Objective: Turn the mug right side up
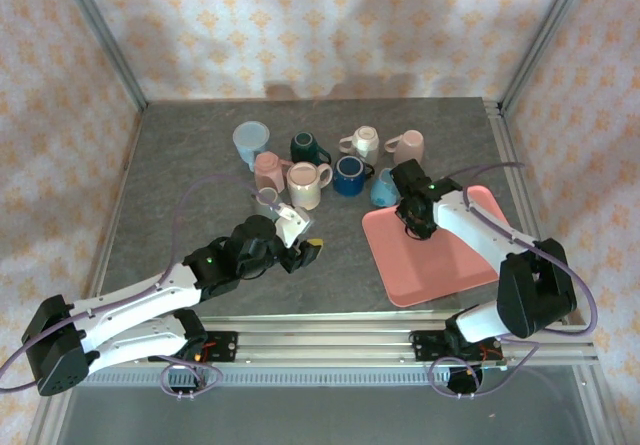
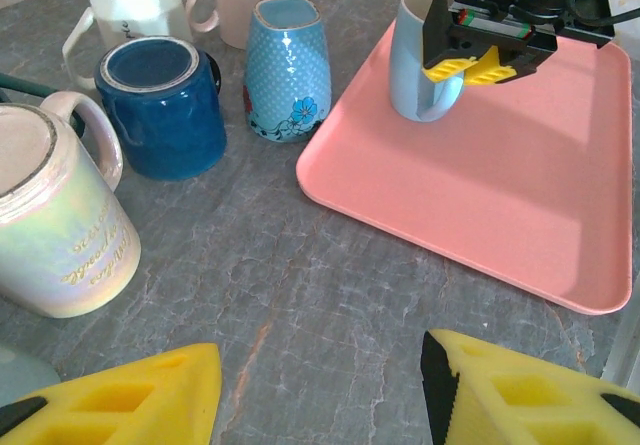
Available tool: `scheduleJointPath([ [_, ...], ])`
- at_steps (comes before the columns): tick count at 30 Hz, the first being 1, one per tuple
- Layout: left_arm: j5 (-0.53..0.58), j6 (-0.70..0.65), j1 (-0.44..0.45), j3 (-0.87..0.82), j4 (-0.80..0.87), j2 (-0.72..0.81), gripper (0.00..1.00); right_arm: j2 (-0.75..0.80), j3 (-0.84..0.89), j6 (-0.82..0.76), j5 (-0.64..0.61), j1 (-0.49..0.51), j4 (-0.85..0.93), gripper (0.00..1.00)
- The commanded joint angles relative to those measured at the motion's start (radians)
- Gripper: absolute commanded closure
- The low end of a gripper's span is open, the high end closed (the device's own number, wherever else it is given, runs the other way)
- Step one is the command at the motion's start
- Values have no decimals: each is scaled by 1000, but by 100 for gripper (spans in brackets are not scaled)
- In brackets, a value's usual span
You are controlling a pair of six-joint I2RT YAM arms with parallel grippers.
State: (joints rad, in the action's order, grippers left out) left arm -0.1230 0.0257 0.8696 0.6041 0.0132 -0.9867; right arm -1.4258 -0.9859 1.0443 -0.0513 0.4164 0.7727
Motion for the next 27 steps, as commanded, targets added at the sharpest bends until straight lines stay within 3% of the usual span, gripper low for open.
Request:
scheduleJointPath([
  [1, 2, -17, -9, 33, 27, -3, 44, -8, -31, -14, -79, 1, 36, 82],
  [13, -10, -17, -8, 49, 37, -6, 44, 49, -13, -130, -79, -143, 54, 100],
  [27, -26, -10, -10, 70, 46, -29, 44, 23, -40, -410, -17, -387, -16, 100],
])
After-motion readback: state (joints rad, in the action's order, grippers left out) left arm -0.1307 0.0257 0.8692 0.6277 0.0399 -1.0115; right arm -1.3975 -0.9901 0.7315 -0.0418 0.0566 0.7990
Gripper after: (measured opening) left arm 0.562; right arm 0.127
